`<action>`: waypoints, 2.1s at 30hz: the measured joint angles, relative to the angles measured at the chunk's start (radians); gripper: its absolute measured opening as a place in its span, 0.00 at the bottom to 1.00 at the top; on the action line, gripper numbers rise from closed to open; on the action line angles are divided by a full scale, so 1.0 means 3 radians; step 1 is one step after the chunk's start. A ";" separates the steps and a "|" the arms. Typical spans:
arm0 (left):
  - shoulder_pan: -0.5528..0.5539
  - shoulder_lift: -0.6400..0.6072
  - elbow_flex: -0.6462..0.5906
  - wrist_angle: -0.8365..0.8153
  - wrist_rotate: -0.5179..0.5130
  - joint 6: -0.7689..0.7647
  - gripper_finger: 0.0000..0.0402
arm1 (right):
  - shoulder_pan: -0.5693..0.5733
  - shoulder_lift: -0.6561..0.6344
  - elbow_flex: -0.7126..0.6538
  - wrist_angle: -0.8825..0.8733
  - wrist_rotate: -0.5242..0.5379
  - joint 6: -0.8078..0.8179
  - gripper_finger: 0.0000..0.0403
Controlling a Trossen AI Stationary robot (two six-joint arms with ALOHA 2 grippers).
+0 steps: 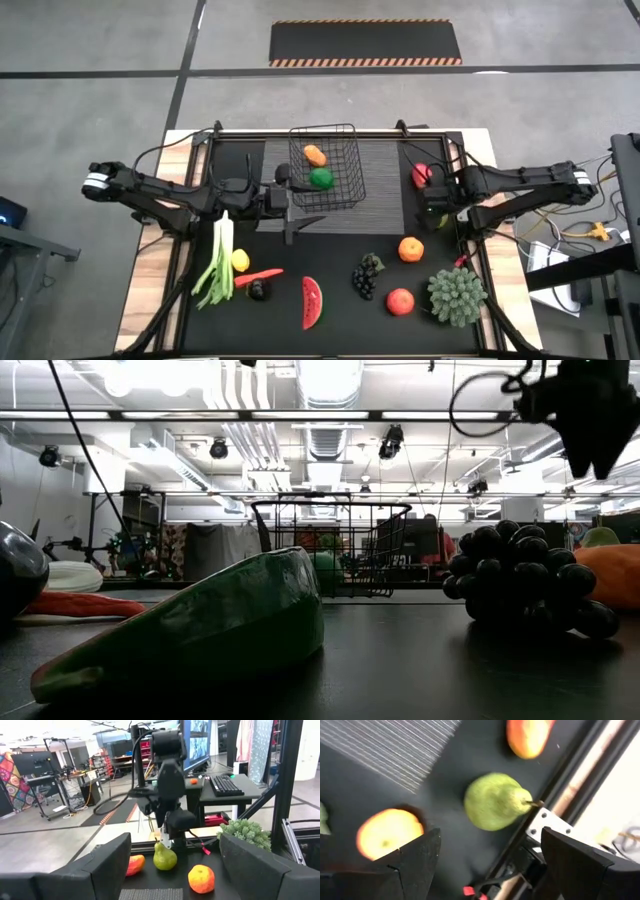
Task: Build produce basket
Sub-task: Put the pear into the wire basket
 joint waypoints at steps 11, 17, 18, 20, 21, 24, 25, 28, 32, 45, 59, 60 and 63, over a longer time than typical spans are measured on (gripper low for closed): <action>0.0000 0.0000 0.0000 0.0074 0.0000 -0.0001 0.71 | -0.0959 0.0142 -0.0308 0.0427 -0.0507 -0.1096 0.81; 0.0000 0.0000 0.0000 0.0075 0.0000 -0.0004 0.71 | -0.1444 0.0273 -0.0261 0.0416 -0.0699 -0.1574 0.81; 0.0000 0.0000 0.0000 0.0075 0.0000 -0.0004 0.71 | -0.1502 0.0295 -0.0236 0.0414 -0.0690 -0.1624 0.81; 0.0000 0.0001 0.0000 0.0075 0.0000 -0.0005 0.71 | -0.1606 0.0339 -0.0194 0.0356 -0.0690 -0.1703 0.81; 0.0000 0.0001 0.0000 0.0075 0.0000 -0.0004 0.71 | -0.1648 0.0367 -0.0183 0.0303 -0.0689 -0.1729 0.81; 0.0000 0.0001 0.0000 0.0074 0.0000 -0.0002 0.71 | -0.1764 0.0444 -0.0195 0.0132 -0.0700 -0.1869 0.81; 0.0000 0.0001 0.0000 0.0075 0.0000 -0.0001 0.71 | -0.1799 0.0468 -0.0217 0.0104 -0.0716 -0.1903 0.81; 0.0000 -0.0003 0.0009 0.0075 0.0000 0.0001 0.71 | -0.1879 0.0557 -0.0310 0.0079 -0.0732 -0.2013 0.81; 0.0000 -0.0006 0.0013 0.0077 0.0000 0.0001 0.71 | -0.1903 0.0667 -0.0424 0.0180 -0.0809 -0.2162 0.81; 0.0000 -0.0006 0.0003 0.0072 0.0000 0.0003 0.71 | -0.1900 0.0675 -0.0540 0.0483 -0.1066 -0.2278 0.54; 0.0000 -0.0006 -0.0001 0.0052 -0.0001 0.0005 0.71 | -0.1899 0.0635 -0.0536 0.0578 -0.1059 -0.2243 0.24; 0.0000 -0.0006 -0.0001 0.0045 0.0000 0.0005 0.71 | -0.1900 0.0634 -0.0536 0.0591 -0.1053 -0.2237 0.27; 0.0000 -0.0006 -0.0003 0.0026 -0.0001 0.0004 0.71 | -0.1900 0.0644 -0.0538 0.0623 -0.1031 -0.2230 0.39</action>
